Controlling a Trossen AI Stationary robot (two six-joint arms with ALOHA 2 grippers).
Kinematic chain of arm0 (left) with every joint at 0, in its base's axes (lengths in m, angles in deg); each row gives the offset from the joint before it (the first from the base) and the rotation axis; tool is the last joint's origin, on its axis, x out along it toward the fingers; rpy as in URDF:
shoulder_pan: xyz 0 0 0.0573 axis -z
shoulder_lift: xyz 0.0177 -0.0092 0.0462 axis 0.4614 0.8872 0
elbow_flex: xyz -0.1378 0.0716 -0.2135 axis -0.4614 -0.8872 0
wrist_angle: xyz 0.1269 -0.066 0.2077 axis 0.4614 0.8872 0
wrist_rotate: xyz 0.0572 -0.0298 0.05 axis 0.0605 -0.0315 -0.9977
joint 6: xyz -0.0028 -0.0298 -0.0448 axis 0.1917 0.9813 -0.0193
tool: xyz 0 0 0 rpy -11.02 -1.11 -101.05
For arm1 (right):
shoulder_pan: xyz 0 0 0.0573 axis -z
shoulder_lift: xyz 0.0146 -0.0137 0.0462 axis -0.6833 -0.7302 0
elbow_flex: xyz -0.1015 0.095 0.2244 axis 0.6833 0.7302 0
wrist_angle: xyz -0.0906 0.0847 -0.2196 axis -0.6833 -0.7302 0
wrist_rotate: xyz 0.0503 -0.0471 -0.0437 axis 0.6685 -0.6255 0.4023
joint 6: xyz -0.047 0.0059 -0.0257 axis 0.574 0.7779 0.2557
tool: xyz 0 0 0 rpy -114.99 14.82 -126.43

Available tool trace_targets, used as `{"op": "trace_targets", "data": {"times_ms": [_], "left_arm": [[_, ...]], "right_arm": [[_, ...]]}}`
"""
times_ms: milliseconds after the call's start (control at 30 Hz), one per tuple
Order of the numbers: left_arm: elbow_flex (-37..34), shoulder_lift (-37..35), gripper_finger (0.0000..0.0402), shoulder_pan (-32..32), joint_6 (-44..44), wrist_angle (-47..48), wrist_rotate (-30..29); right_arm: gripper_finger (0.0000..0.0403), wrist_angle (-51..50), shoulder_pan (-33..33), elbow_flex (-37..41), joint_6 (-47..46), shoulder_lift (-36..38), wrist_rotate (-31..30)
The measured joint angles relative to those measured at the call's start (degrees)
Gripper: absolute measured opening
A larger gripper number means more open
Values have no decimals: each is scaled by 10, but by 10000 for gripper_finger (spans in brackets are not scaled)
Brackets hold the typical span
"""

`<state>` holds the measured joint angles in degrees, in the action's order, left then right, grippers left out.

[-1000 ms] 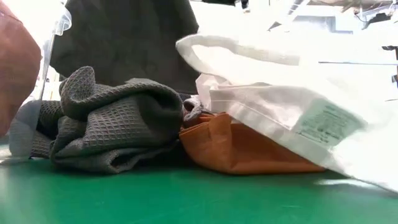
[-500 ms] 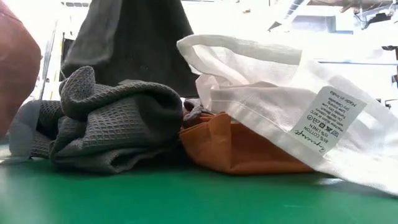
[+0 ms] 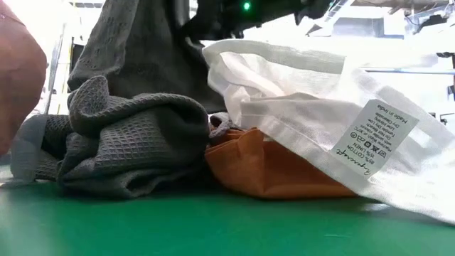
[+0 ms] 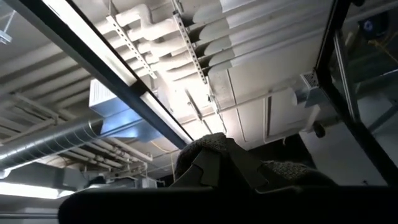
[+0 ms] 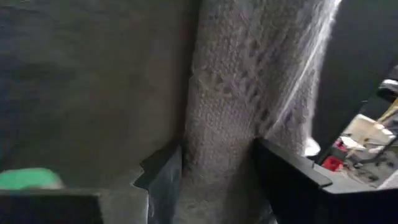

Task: Sort towels by color in basket
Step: Put the gray towel into the bottom transparent bin

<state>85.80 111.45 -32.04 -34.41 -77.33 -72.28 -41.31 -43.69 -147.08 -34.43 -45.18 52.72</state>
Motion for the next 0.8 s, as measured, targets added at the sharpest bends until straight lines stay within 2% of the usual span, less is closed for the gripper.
{"op": "trace_targets", "data": {"times_ms": [167, 267, 400, 500, 533, 633, 800], "left_arm": [[0, -1, 0, 0, 11, 0, 7], [0, -1, 0, 0, 15, 0, 14], [0, -1, 0, 0, 31, 0, 17], [0, -1, 0, 0, 53, 1, 20], [0, -1, 0, 0, 63, 7, 20], [0, -7, 0, 0, 89, 67, 36], [0, -13, 0, 0, 152, 247, 49]], "right_arm": [[233, 23, 19, 0, -1, -11, -1], [208, 30, 26, 0, -8, -10, -1], [121, 43, 30, 0, -16, -10, 4], [34, 43, 29, 0, -15, -10, 31], [22, 42, 27, 0, -13, -9, 44], [24, 37, 17, -1, -13, 8, 73], [19, 6, -10, -28, 33, 80, 121]]}}
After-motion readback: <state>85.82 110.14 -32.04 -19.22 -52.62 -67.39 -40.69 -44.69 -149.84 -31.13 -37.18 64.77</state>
